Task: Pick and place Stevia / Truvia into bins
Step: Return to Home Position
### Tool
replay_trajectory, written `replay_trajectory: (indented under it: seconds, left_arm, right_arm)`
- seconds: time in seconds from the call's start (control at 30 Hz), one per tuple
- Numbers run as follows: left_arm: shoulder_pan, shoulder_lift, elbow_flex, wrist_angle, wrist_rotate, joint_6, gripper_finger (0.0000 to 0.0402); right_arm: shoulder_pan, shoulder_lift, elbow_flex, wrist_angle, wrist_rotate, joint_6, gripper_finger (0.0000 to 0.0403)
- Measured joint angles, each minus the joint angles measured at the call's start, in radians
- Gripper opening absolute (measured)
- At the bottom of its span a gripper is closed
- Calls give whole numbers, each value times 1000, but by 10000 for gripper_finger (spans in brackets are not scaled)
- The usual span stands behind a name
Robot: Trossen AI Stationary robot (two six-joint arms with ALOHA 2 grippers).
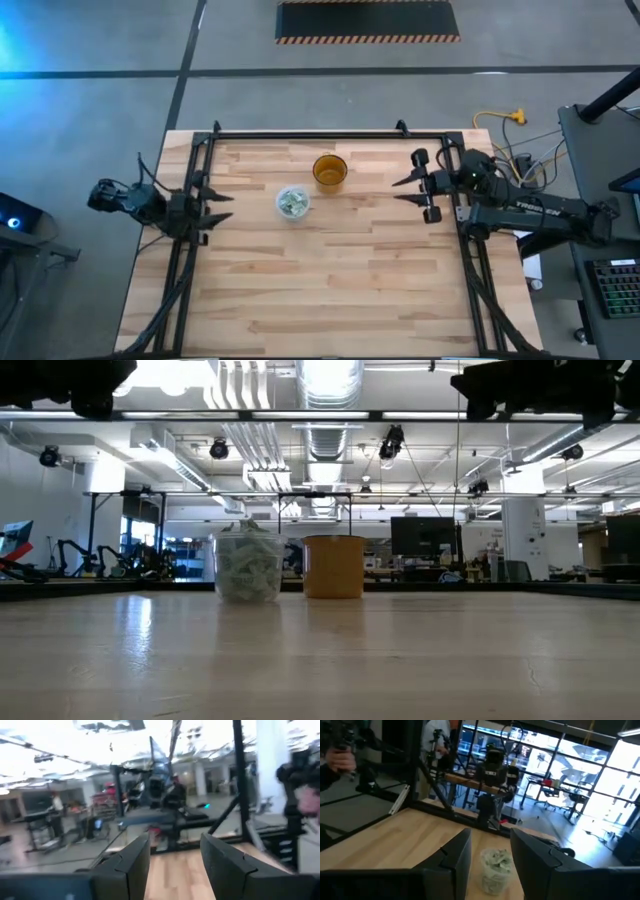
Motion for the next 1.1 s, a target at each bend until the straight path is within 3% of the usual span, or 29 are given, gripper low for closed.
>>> replay_trajectory:
  seconds: [0.1,0.27,0.63,0.73,1.1]
  left_arm:
    - [0,8,-8,13,58,-7,158]
    - [20,42,-20,43,63,-12,158]
    - [158,8,-106,104,57,-93,158]
    - [189,6,-108,89,104,-101,158]
    - [197,-1,-177,72,120,-137,158]
  right_arm:
    - [-19,0,-5,4,-6,3,130]
    - [-34,0,-11,6,-13,-2,132]
    - [-55,-2,-32,38,-14,12,128]
    - [-55,-2,-31,37,-17,12,131]
    - [-98,-43,-125,118,-19,37,124]
